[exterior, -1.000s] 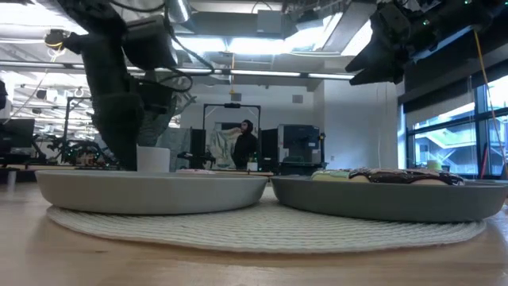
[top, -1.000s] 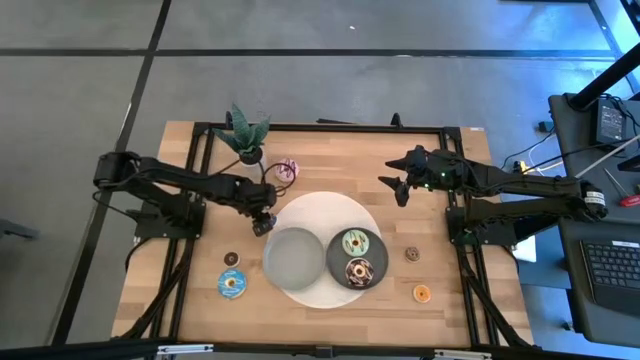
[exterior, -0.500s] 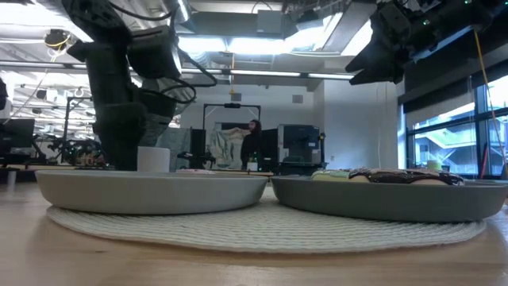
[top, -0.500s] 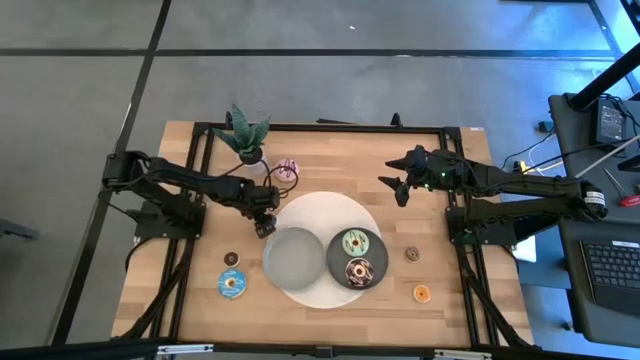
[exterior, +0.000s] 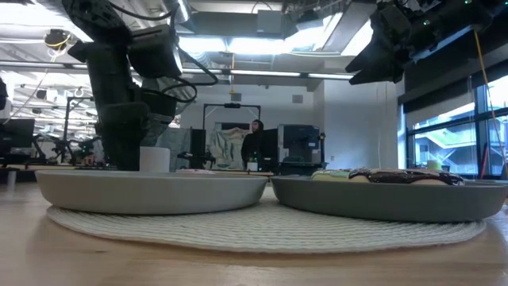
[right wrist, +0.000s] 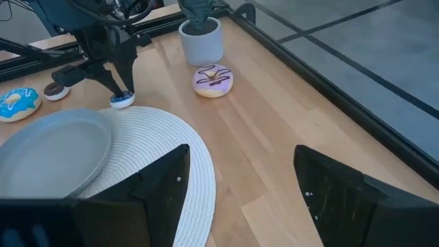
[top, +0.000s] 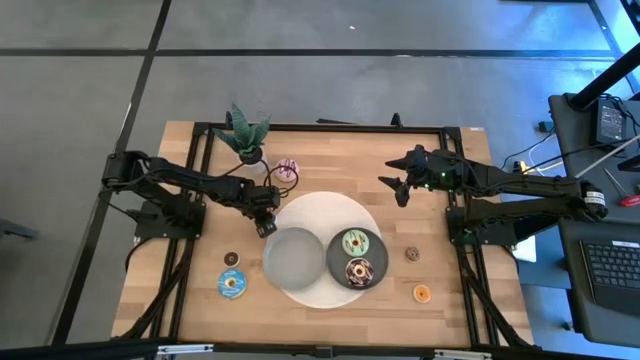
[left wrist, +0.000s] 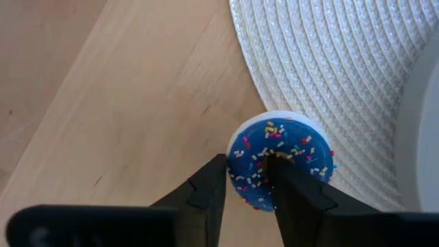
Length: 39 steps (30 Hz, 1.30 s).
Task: Pick & Place donuts
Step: Put the small blue donut on the light gray plate
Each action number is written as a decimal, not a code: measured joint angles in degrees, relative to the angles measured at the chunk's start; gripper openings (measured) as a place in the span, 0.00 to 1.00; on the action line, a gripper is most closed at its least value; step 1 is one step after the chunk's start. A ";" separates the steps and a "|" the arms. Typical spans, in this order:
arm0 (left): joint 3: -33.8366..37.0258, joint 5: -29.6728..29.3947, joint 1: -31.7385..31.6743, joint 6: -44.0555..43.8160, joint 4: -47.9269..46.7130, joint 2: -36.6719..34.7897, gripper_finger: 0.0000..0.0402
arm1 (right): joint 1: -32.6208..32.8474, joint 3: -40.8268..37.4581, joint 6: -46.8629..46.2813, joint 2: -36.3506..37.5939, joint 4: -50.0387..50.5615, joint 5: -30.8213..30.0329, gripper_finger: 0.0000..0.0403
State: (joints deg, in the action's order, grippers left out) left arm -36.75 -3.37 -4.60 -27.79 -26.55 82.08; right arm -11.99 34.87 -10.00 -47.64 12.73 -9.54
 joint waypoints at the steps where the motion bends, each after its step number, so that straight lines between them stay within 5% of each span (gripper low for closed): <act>1: 0.00 -0.01 0.00 -0.02 0.00 0.00 0.24 | 0.00 0.01 0.02 0.00 0.00 0.00 0.65; 17: -0.65 3.93 -0.04 0.78 -1.04 0.00 0.14 | 0.00 0.01 0.07 0.00 0.02 0.02 0.65; 26: -11.49 5.65 0.18 7.52 -6.53 0.02 0.14 | 0.00 0.01 1.38 0.00 0.02 0.02 0.65; 39: -14.43 3.55 11.39 4.99 0.24 6.60 0.14 | 0.02 0.03 1.51 0.02 1.04 0.07 0.65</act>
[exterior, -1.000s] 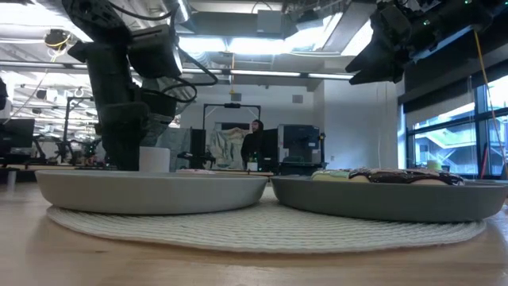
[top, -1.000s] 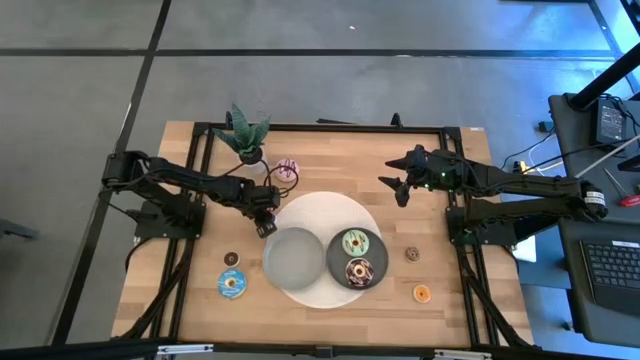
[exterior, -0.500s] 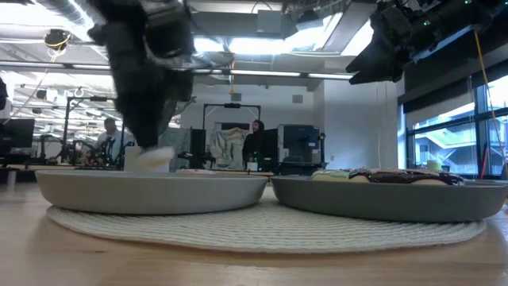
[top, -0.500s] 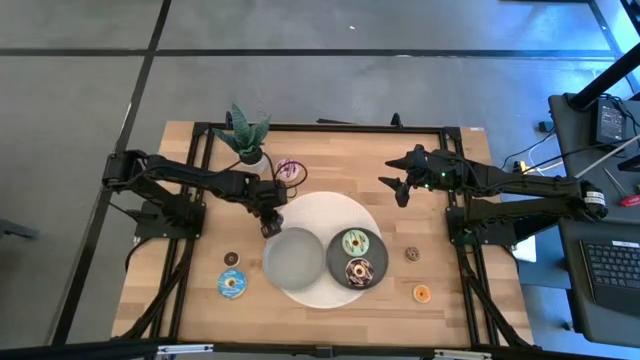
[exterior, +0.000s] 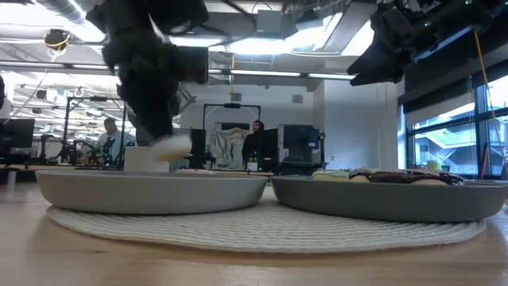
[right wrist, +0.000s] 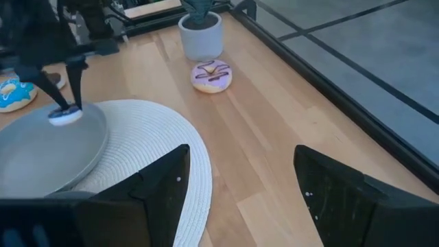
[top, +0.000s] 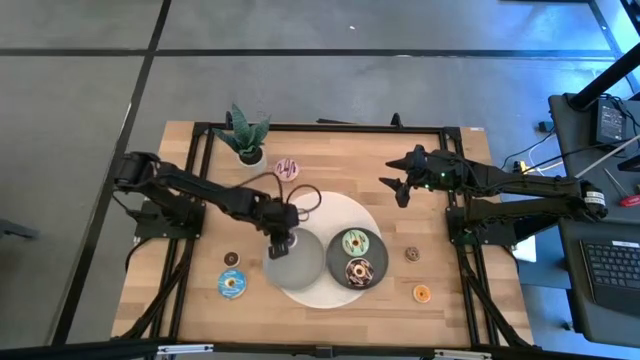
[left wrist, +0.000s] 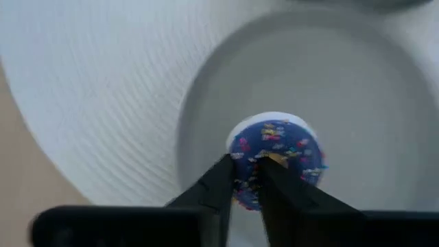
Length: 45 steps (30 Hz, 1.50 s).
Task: Pick & Place donuts
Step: Put the small blue donut on the light gray plate, then put the small brown donut on the light gray plate
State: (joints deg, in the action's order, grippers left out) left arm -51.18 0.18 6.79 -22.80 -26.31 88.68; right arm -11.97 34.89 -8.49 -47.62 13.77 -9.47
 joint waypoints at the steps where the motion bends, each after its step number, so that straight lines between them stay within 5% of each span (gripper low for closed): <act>1: 0.01 -0.12 0.41 -1.10 -0.09 0.97 0.14 | 0.00 0.00 0.00 0.00 0.45 0.00 0.65; 20: 0.00 1.05 0.98 -10.12 1.12 4.92 0.15 | 0.00 0.02 -0.20 0.00 1.52 0.04 0.65; 35: 0.00 4.28 -0.75 -10.75 0.67 4.85 0.37 | 0.00 0.02 -0.05 0.00 1.54 0.02 0.65; 45: 0.00 7.88 -3.24 -19.31 -9.72 -6.62 0.38 | -0.02 0.02 0.01 0.00 1.55 0.00 0.65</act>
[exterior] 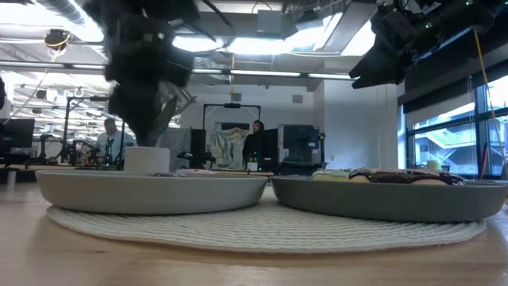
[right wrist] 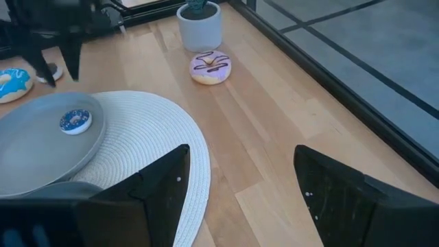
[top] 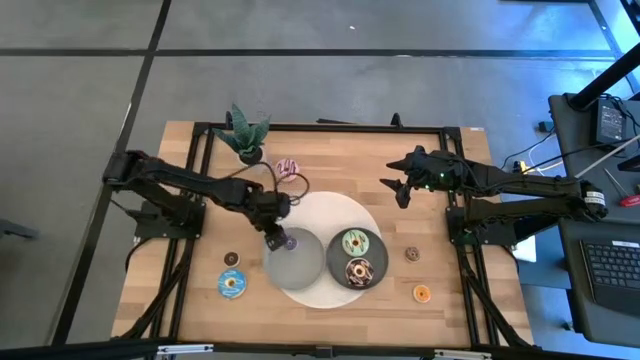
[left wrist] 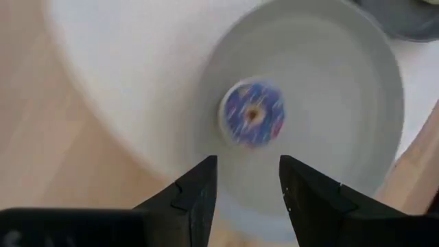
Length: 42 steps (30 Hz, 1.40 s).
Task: Pick & Place donuts
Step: Put the small brown donut on the light gray plate
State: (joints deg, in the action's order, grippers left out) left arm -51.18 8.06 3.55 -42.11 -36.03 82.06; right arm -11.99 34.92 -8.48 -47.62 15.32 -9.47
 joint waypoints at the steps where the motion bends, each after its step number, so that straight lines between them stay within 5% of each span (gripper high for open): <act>1: 0.00 -0.20 0.11 -2.43 -2.42 -1.52 0.38 | 0.01 0.00 0.00 0.00 0.02 -0.02 0.65; 8: 0.00 -3.54 5.21 -17.30 -19.98 -7.52 0.38 | 0.00 0.00 0.50 0.00 -0.11 -0.07 0.65; 18: 0.53 -8.46 15.76 -29.72 -24.31 -7.58 0.37 | 0.00 0.00 1.52 0.00 -0.16 -0.07 0.65; 31: 12.61 -2.63 22.04 -33.87 -13.29 -8.39 0.36 | 0.02 0.00 1.23 -0.02 -0.80 -0.04 0.65; 42: 13.22 -2.84 22.73 -32.24 -13.05 -8.37 0.36 | 0.02 0.00 1.07 -0.02 -0.97 -0.02 0.65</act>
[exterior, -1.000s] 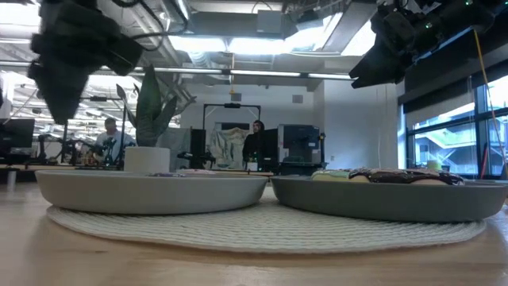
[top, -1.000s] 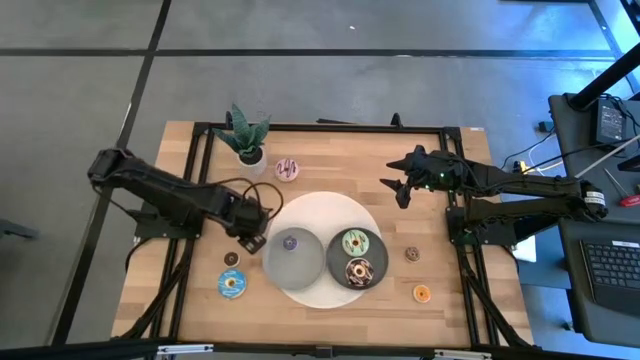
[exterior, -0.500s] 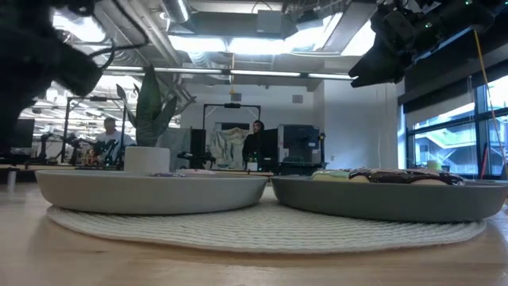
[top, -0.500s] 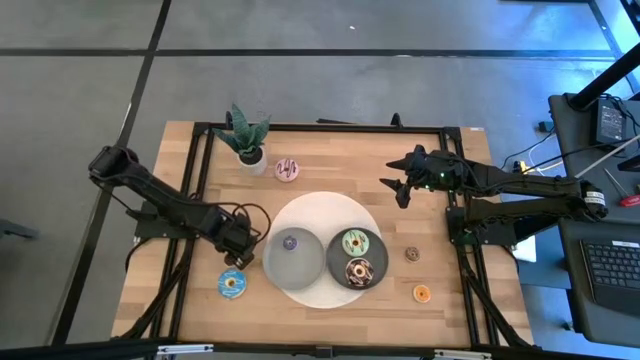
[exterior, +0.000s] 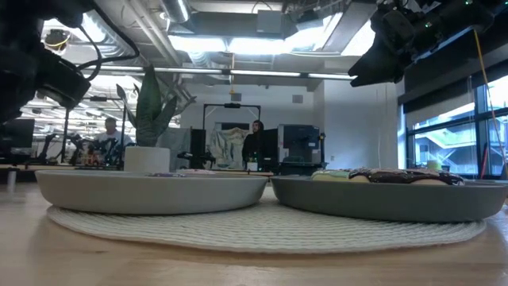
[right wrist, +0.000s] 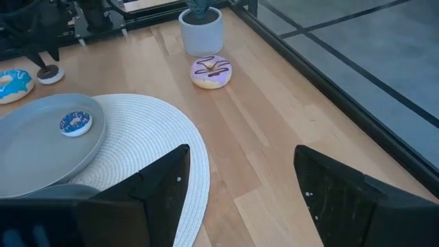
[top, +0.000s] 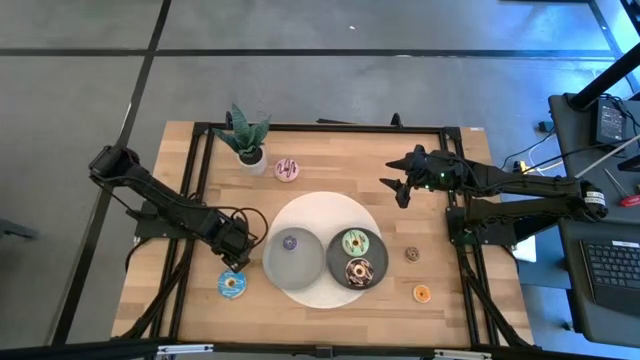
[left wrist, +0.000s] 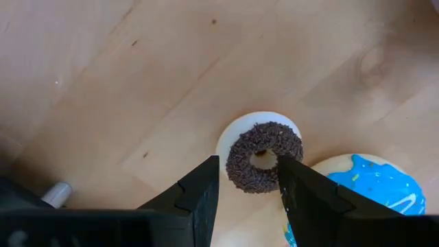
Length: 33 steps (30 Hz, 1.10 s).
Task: Pick & Place donuts
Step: Put the small brown donut on the light gray plate
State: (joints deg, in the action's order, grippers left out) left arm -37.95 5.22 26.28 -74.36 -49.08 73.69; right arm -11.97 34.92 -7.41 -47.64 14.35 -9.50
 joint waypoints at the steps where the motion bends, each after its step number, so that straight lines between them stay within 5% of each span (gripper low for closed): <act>1: 0.00 -0.23 0.00 0.12 0.00 0.00 0.36 | 0.00 0.00 -0.01 0.00 0.00 0.00 0.65; 33: 5.14 2.03 -0.57 1.62 7.78 0.92 0.36 | -0.02 -0.04 0.34 0.00 0.07 0.00 0.65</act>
State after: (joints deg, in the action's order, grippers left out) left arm -32.82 7.25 25.72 -72.73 -41.30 74.61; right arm -11.99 34.87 -7.07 -47.64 14.41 -9.50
